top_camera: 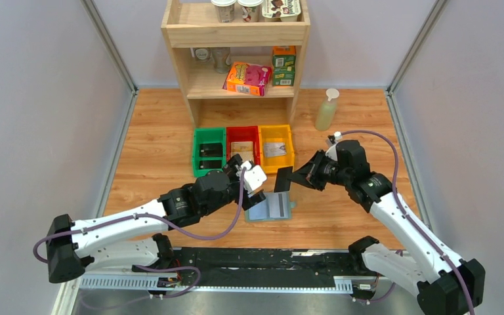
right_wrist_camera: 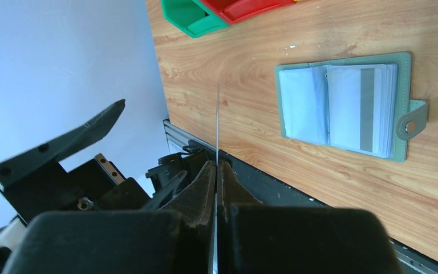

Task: Take the credit cards out of the card holder
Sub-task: Remove the credit card from the card holder, then place the credit card in the storage box.

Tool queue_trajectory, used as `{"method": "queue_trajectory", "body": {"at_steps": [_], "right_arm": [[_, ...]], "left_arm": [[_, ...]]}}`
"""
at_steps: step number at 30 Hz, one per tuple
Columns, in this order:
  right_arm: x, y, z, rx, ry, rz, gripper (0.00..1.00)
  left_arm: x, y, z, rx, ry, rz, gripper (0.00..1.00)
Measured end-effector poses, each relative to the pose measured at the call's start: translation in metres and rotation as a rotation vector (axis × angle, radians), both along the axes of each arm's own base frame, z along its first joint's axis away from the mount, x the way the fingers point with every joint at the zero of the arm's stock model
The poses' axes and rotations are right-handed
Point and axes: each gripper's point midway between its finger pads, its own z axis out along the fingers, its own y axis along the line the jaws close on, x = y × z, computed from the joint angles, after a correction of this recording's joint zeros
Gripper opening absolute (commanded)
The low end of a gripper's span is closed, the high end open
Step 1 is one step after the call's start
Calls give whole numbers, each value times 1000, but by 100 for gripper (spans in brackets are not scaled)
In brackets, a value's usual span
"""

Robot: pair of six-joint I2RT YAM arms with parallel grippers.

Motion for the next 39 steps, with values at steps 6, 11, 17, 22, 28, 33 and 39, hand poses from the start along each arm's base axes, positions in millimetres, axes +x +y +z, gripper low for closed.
{"method": "queue_trajectory", "body": {"at_steps": [6, 11, 17, 22, 28, 33, 39], "right_arm": [[7, 4, 3, 6, 28, -13, 1], [11, 6, 8, 23, 40, -30, 1], [14, 8, 6, 42, 80, -53, 2], [15, 9, 8, 61, 98, -68, 1], [15, 9, 9, 75, 118, -82, 2], [15, 8, 4, 74, 136, -98, 3], [13, 0, -5, 73, 163, -147, 39]], "left_arm": [[-10, -3, -13, 31, -94, -116, 78], [-15, -16, -12, 49, -152, -199, 75], [-23, -40, -25, 84, -182, -270, 67], [-27, -57, -30, 99, -203, -302, 55], [-22, -69, -28, 112, -259, -289, 36], [-13, -75, -26, 127, -306, -248, 15], [-8, -76, -26, 138, -325, -205, 0]]}}
